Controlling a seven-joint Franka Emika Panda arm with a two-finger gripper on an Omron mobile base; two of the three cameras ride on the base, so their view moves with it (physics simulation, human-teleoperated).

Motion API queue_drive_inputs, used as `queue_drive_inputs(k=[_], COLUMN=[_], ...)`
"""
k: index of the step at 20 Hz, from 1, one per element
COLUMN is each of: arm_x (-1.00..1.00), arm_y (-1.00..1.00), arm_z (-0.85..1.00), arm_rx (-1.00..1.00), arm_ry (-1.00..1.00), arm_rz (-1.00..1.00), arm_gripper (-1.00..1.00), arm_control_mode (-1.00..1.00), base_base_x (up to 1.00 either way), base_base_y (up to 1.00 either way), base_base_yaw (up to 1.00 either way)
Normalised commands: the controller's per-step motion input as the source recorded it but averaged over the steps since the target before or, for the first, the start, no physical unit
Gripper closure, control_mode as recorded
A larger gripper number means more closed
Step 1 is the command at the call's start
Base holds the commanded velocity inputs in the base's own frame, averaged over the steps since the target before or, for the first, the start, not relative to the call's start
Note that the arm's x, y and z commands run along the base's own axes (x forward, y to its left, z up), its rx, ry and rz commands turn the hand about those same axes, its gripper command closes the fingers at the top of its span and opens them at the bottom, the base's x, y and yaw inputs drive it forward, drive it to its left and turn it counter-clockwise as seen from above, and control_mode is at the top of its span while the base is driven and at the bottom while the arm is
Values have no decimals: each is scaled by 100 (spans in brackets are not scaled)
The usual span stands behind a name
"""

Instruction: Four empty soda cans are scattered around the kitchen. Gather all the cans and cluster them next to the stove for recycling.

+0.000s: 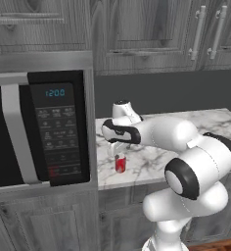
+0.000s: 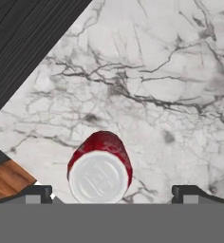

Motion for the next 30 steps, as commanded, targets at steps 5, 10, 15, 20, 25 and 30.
queue_drive_inputs(k=[5, 10, 15, 20, 25, 30], arm_x=[-5, -8, -1, 1, 0, 0], arm_y=[4, 8, 0, 0, 0, 0], arm_z=[-4, -13, -19, -19, -19, -6], arm_rx=[0, 0, 0, 0, 0, 0], arm_ry=[0, 0, 0, 0, 1, 3], arm_rz=[0, 0, 0, 0, 0, 0], arm_gripper=[-100, -100, -100, -100, -100, 100], arm_control_mode=[-100, -100, -100, -100, -100, -100], base_base_x=[0, 0, 0, 0, 0, 0], base_base_y=[0, 0, 0, 0, 0, 0], base_base_yaw=[0, 0, 0, 0, 0, 0])
